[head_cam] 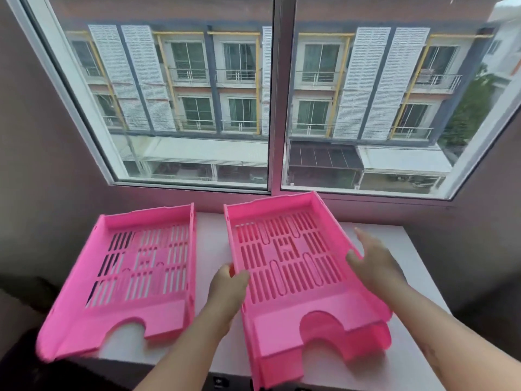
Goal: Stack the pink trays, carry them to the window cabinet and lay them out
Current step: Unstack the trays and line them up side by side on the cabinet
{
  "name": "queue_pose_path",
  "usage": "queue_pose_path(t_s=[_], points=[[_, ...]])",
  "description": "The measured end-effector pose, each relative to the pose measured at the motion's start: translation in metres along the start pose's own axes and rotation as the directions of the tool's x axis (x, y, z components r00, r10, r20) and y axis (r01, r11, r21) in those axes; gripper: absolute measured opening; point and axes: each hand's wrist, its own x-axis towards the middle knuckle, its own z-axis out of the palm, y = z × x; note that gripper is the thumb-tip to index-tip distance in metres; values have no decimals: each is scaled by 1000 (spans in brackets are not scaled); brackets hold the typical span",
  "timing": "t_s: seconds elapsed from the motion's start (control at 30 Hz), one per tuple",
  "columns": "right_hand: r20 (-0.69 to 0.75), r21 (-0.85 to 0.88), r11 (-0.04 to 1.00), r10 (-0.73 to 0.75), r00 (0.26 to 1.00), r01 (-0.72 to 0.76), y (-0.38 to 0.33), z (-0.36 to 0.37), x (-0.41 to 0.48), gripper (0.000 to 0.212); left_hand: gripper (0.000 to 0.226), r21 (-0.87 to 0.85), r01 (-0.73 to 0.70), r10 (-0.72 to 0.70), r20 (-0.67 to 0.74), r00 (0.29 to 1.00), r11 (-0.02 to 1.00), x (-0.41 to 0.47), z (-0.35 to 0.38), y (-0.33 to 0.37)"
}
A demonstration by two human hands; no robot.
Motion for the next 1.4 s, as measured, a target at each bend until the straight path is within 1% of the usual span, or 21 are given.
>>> queue_pose_path(t_s=[0.07, 0.1, 0.17, 0.23, 0.37, 0.53, 0.6, 0.7, 0.77, 0.83, 0.9, 1.03, 1.17, 1.27, 1.3, 1.4], points=[[187, 14, 1000, 16, 982, -19, 13, 4, -1, 51, 31, -2, -13, 13, -39, 999, 1000, 0, 3, 3], [242, 53, 998, 18, 970, -31, 16, 6, -2, 51, 26, 10, -16, 16, -43, 999, 1000, 2, 1, 7], [267, 154, 986, 27, 963, -70, 14, 11, -5, 52, 25, 53, -22, 24, -24, 999, 998, 10, -4, 14], [234, 231, 967, 50, 971, -105, 7, 18, -9, 52, 30, 99, -33, 33, 3, 999, 995, 24, -14, 20], [166, 339, 925, 117, 979, -169, -9, 35, -14, 46, 26, 163, -80, 72, 52, 996, 983, 56, -30, 27], [137, 357, 908, 182, 974, -220, -30, 44, -15, 41, 29, 184, -113, 93, 115, 989, 976, 82, -44, 32], [132, 363, 902, 197, 971, -233, -35, 44, -15, 43, 29, 198, -140, 117, 124, 985, 970, 87, -46, 30], [129, 385, 886, 227, 965, -260, -36, 43, -19, 47, 21, 216, -202, 177, 128, 976, 955, 88, -47, 27], [114, 403, 874, 246, 962, -271, -36, 41, -26, 42, 21, 224, -229, 202, 138, 970, 947, 89, -47, 28], [89, 423, 864, 261, 961, -273, -36, 36, -35, 36, 26, 218, -255, 227, 147, 963, 942, 88, -46, 33], [52, 448, 852, 279, 959, -272, -32, 28, -44, 36, 29, 214, -293, 259, 175, 950, 932, 83, -40, 41], [-8, 468, 827, 356, 935, -311, -5, 5, -61, 33, 26, 230, -365, 306, 257, 917, 902, 68, -5, 51], [-86, 421, 822, 456, 886, -383, 45, -24, -76, 39, 24, 239, -430, 339, 342, 876, 871, 51, 49, 59], [-117, 437, 810, 482, 868, -391, 81, -46, -87, 37, 21, 251, -472, 351, 406, 844, 845, 27, 91, 72], [-116, 447, 801, 494, 862, -399, 92, -52, -91, 36, 23, 252, -482, 351, 427, 833, 839, 21, 105, 75], [-111, 460, 786, 512, 852, -413, 127, -69, -95, 35, 43, 281, -474, 314, 466, 828, 834, 6, 146, 79]])
